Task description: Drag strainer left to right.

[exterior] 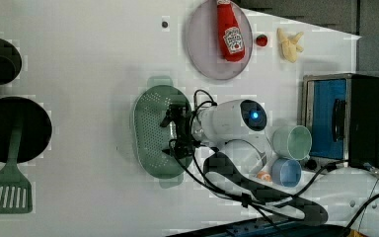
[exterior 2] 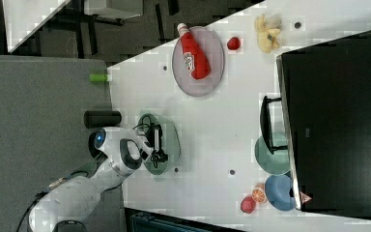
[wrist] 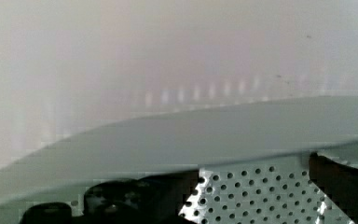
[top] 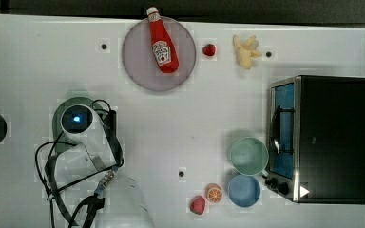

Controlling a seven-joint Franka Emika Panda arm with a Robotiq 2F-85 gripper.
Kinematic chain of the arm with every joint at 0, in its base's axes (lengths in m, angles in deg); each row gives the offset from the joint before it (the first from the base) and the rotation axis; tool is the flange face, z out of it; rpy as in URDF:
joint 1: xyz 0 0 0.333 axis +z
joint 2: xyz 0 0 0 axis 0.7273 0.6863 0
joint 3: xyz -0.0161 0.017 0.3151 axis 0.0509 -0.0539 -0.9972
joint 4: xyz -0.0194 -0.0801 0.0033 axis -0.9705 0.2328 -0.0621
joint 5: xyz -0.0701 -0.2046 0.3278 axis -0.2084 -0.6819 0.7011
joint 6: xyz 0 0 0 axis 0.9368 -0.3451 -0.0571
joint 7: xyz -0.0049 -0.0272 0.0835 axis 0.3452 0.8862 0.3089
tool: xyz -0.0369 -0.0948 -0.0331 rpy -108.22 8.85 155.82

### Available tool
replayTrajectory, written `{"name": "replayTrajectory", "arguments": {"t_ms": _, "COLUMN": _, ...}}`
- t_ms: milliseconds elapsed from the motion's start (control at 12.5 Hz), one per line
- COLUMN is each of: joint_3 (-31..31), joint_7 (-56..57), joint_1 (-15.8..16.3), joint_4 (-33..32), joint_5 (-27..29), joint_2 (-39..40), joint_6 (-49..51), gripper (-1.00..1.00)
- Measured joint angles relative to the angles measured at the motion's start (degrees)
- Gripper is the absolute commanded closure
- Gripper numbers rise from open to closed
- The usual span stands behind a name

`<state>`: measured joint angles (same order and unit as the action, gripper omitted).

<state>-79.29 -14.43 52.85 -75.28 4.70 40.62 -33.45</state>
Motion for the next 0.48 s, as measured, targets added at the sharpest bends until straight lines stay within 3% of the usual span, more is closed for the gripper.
{"name": "replayTrajectory", "arguments": {"t_ms": 480, "joint_3": 4.1, "joint_7": -0.2, "joint_1": 1.2, "joint_4": -3.8, "joint_5": 1.0, "joint_2": -6.5, "joint_6": -0.9, "gripper": -1.00}}
